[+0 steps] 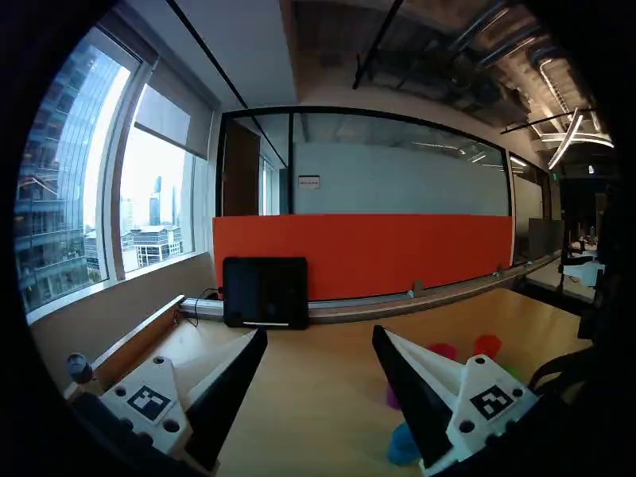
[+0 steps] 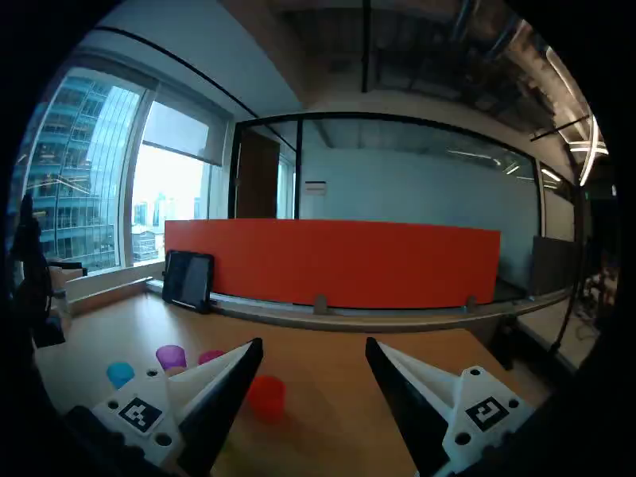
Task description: Pour water
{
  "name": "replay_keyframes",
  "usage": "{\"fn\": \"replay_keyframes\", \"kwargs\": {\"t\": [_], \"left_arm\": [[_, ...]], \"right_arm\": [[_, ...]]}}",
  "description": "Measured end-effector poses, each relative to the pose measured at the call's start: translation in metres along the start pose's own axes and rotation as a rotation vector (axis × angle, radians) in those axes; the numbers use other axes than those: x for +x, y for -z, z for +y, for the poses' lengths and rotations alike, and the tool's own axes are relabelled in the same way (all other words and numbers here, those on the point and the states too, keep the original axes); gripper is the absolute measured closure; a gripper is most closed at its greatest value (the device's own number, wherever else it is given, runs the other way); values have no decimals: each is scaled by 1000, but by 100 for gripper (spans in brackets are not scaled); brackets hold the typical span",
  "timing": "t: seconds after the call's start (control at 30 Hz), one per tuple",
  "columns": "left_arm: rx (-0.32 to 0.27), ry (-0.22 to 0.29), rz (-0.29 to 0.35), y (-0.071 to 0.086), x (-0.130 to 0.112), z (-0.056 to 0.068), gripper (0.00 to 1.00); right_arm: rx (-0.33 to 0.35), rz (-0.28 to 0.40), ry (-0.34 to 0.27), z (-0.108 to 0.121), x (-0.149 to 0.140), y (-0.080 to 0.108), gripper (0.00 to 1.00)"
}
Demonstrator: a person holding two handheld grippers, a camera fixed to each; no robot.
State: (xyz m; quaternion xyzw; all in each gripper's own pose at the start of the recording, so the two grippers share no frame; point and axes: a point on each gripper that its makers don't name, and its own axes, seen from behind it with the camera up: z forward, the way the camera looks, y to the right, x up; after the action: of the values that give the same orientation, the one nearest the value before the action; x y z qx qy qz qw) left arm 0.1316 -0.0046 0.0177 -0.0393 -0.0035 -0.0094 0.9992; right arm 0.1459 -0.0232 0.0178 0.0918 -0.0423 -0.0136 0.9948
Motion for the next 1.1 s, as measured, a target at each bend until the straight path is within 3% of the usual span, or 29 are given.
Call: {"fn": "replay_keyframes", "kwargs": {"t": [0.47,0.57,0.87,1.1], "left_arm": [[-96,-22,30,-6,76,14,1],[-117,-24,38,-6,84,18,1],[-210,-4,25,-7,77,35,1],[-273,-44,26,-3,71,48,1]], "right_arm": [[53,7,-26,-10,61,-3,0],[67,5,-28,-12,60,-3,0],[165,-9,-11,-25,52,-1,0],[298,-8,4,-46,54,8,0]]}}
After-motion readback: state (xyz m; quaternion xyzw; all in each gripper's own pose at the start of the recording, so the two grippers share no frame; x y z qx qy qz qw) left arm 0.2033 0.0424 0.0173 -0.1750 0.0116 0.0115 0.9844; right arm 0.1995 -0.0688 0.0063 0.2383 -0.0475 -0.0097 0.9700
